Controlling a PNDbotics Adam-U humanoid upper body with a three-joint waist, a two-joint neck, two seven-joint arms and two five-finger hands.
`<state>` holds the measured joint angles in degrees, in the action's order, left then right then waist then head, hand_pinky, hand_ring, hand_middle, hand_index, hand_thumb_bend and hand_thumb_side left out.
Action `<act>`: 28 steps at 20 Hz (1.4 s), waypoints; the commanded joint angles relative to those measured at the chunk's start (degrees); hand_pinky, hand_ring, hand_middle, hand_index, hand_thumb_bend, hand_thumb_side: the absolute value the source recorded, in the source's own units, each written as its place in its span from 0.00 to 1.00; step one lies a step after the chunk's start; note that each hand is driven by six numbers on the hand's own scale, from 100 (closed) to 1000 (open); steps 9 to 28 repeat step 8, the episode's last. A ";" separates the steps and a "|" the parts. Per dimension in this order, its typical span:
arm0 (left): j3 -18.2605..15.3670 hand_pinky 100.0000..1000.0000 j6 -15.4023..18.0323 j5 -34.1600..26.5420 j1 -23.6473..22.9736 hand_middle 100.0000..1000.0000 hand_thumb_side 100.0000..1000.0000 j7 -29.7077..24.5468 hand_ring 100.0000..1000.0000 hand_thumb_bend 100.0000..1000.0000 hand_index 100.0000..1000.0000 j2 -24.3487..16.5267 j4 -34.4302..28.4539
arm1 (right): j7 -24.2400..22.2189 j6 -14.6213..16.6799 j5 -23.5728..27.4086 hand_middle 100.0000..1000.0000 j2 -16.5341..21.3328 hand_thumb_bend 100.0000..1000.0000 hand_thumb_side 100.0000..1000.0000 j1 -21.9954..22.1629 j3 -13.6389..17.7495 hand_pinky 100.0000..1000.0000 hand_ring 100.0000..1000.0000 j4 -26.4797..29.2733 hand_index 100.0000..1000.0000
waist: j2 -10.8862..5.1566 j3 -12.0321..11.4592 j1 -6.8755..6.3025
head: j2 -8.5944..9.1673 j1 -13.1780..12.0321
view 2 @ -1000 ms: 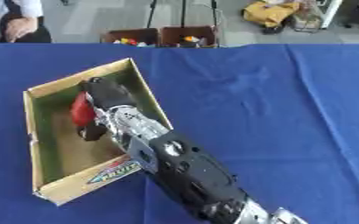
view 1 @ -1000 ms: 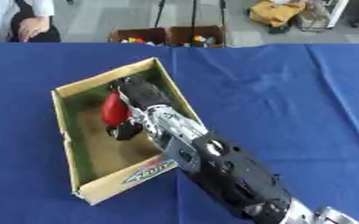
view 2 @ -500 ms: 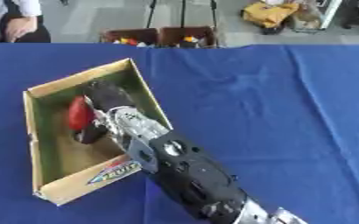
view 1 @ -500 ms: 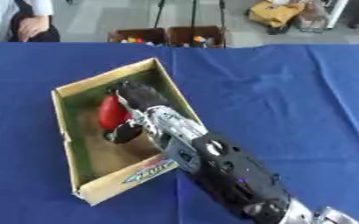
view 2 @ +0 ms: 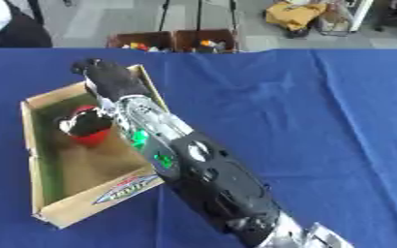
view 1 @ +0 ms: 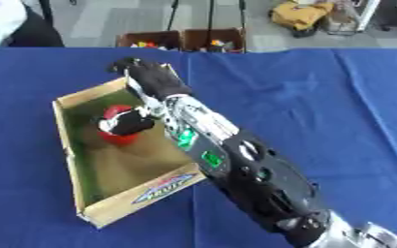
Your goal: Pick up objects on the table and place them in the box.
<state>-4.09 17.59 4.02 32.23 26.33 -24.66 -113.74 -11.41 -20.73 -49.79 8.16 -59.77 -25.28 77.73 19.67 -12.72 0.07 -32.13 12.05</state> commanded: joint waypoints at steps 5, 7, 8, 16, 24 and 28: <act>-0.81 0.68 -0.04 0.40 -0.21 0.85 1.00 0.61 0.89 0.00 0.89 -1.49 -0.85 | 2.74 -3.91 8.12 0.75 9.60 0.40 0.33 0.26 7.04 0.73 0.81 18.29 0.90 | -1.70 0.92 -0.02 | -0.14 -1.76; -0.94 0.68 -0.11 0.50 -0.36 0.85 1.00 0.82 0.89 0.00 0.89 -1.45 -0.85 | 5.14 -5.01 11.04 0.74 12.46 0.39 0.33 2.40 9.67 0.73 0.81 24.06 0.90 | -1.73 1.45 -0.21 | -0.28 -2.60; -0.96 0.68 -0.13 0.54 -0.39 0.85 1.00 0.88 0.89 0.00 0.89 -1.43 -0.85 | 6.83 -5.40 12.71 0.74 13.90 0.39 0.34 3.48 11.11 0.73 0.80 26.78 0.89 | -1.76 1.78 -0.35 | -0.45 -3.03; -0.96 0.68 -0.13 0.54 -0.39 0.85 1.00 0.88 0.89 0.00 0.89 -1.43 -0.85 | 6.83 -5.40 12.71 0.74 13.90 0.39 0.34 3.48 11.11 0.73 0.80 26.78 0.89 | -1.76 1.78 -0.35 | -0.45 -3.03; -0.96 0.68 -0.13 0.54 -0.39 0.85 1.00 0.88 0.89 0.00 0.89 -1.43 -0.85 | 6.83 -5.40 12.71 0.74 13.90 0.39 0.34 3.48 11.11 0.73 0.80 26.78 0.89 | -1.76 1.78 -0.35 | -0.45 -3.03; -0.96 0.68 -0.13 0.54 -0.39 0.85 1.00 0.88 0.89 0.00 0.89 -1.43 -0.85 | 6.83 -5.40 12.71 0.74 13.90 0.39 0.34 3.48 11.11 0.73 0.80 26.78 0.89 | -1.76 1.78 -0.35 | -0.45 -3.03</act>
